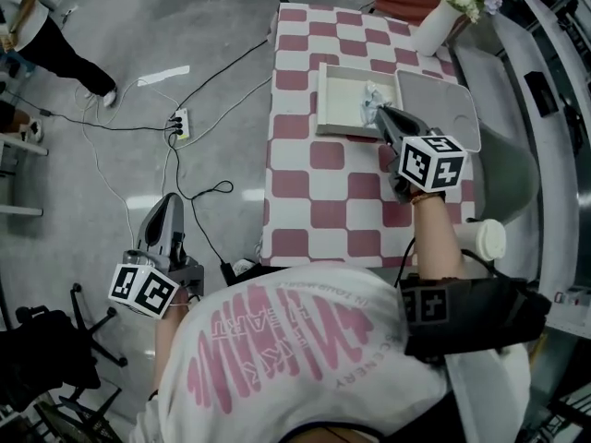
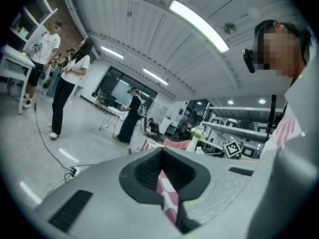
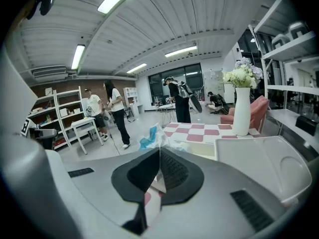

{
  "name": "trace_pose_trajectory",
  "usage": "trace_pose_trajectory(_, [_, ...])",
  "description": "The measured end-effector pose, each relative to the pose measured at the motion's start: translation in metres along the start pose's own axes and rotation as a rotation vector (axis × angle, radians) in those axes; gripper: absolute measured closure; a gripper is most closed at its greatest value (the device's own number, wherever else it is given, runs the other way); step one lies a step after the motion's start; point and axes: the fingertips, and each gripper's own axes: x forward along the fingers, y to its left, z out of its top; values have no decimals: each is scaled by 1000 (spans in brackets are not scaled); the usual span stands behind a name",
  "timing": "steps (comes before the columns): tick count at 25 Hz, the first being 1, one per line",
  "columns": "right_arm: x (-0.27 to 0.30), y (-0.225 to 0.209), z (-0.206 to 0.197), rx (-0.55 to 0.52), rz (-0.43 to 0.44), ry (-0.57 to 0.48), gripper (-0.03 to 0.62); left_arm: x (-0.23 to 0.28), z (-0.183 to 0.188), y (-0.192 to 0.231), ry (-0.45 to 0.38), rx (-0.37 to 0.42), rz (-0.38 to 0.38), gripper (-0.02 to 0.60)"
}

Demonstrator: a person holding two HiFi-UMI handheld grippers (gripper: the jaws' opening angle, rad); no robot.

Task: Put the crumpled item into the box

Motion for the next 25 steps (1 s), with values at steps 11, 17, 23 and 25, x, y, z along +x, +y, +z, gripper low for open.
trace_pose_trajectory(11, [43,-8,-6,-119,5,158,586,-31,7,17,-27,18,80,574])
trace_pose_trajectory(17, [65,-7,-13,-191,-16,252,586,-58,6,37,-55,-18,152,574])
trace_pose_trajectory(23, [82,-10,-26,-256,-14,342,586,-68,5,42,-79,-21,172,574])
trace_pose_trajectory(25, [88,-12,-29,-266,-13,361,586,-66,3,42,-75,-24,169,574])
